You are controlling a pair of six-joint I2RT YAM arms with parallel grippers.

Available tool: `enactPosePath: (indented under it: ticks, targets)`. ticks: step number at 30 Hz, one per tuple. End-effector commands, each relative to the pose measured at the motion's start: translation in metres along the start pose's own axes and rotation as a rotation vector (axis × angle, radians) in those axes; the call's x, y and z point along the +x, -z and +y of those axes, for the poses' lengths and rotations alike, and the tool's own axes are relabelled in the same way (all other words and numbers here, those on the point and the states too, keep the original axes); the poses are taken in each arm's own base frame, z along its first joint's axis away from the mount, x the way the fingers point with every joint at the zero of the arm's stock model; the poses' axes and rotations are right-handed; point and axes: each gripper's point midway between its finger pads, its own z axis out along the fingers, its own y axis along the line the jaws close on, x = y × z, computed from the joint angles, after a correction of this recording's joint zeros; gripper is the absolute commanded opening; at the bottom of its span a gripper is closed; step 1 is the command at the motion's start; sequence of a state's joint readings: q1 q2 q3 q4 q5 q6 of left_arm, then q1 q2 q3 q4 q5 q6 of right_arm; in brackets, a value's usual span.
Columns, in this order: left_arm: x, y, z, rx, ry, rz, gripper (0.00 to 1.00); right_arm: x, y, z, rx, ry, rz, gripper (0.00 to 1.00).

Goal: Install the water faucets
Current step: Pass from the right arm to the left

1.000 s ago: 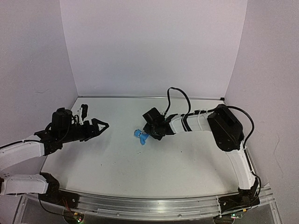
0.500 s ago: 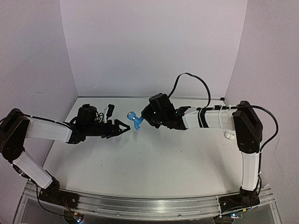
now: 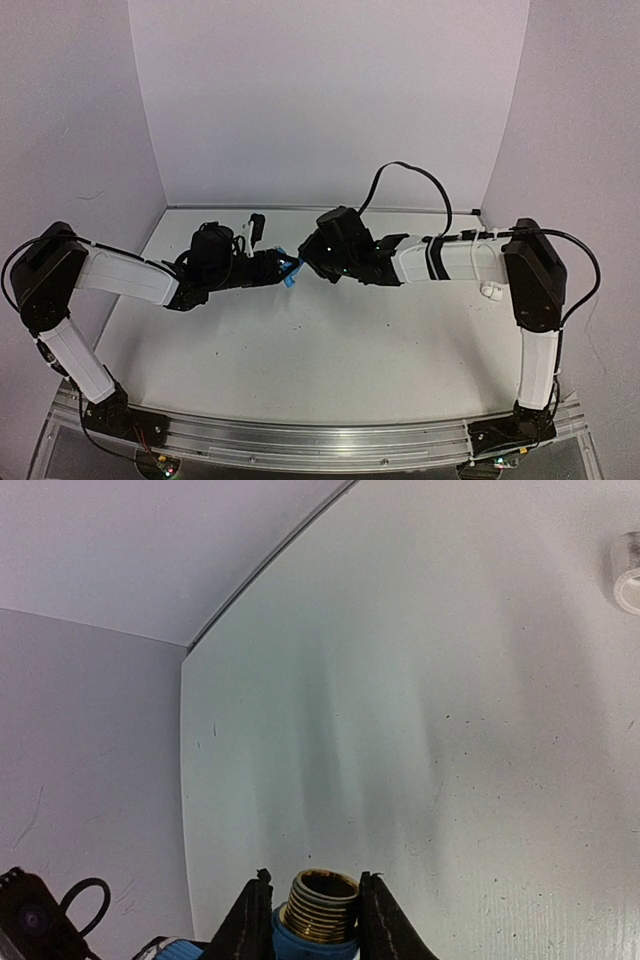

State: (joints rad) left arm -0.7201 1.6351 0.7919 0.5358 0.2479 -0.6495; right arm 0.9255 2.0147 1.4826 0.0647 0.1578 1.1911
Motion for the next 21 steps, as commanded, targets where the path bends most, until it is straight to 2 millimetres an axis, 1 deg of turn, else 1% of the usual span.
enactPosePath:
  ticks: [1,4,5,9,10,11,14,17,18,19,20,21]
  targets:
    - [-0.031,-0.008,-0.010,-0.025,0.026,-0.143,0.46,-0.015,0.030,0.047,-0.125,-0.056,-0.067,0.00]
    - [-0.030,-0.011,-0.016,-0.021,0.023,-0.157,0.51,-0.014,0.034,0.052,-0.139,-0.065,-0.079,0.00]
    - [-0.031,-0.011,-0.017,-0.023,0.029,-0.162,0.51,-0.015,0.034,0.053,-0.141,-0.067,-0.084,0.00]
    - [-0.036,-0.010,-0.017,-0.031,0.038,-0.186,0.47,-0.017,0.037,0.056,-0.148,-0.075,-0.101,0.00]
    - [-0.038,-0.010,-0.018,-0.031,0.039,-0.191,0.44,-0.017,0.038,0.056,-0.151,-0.076,-0.103,0.00]
    - [-0.039,-0.010,-0.018,-0.031,0.041,-0.196,0.41,-0.016,0.038,0.057,-0.153,-0.076,-0.104,0.00]
    - [-0.042,-0.006,-0.018,-0.037,0.056,-0.212,0.25,-0.015,0.040,0.058,-0.156,-0.078,-0.107,0.00]
    - [-0.042,-0.001,-0.019,-0.033,0.052,-0.217,0.04,-0.015,0.044,0.056,-0.153,-0.065,-0.117,0.00]
    - [-0.041,0.000,-0.021,-0.024,0.037,-0.210,0.01,-0.016,0.045,0.055,-0.149,-0.047,-0.125,0.04]
    - [-0.038,0.001,-0.022,-0.012,0.012,-0.196,0.00,-0.018,0.048,0.054,-0.144,-0.017,-0.135,0.15]
    - [-0.036,0.004,-0.026,0.010,-0.019,-0.180,0.00,-0.020,0.052,0.052,-0.142,0.023,-0.145,0.28]
    - [-0.034,0.009,-0.034,0.044,-0.061,-0.163,0.00,-0.021,0.055,0.049,-0.135,0.108,-0.153,0.43]
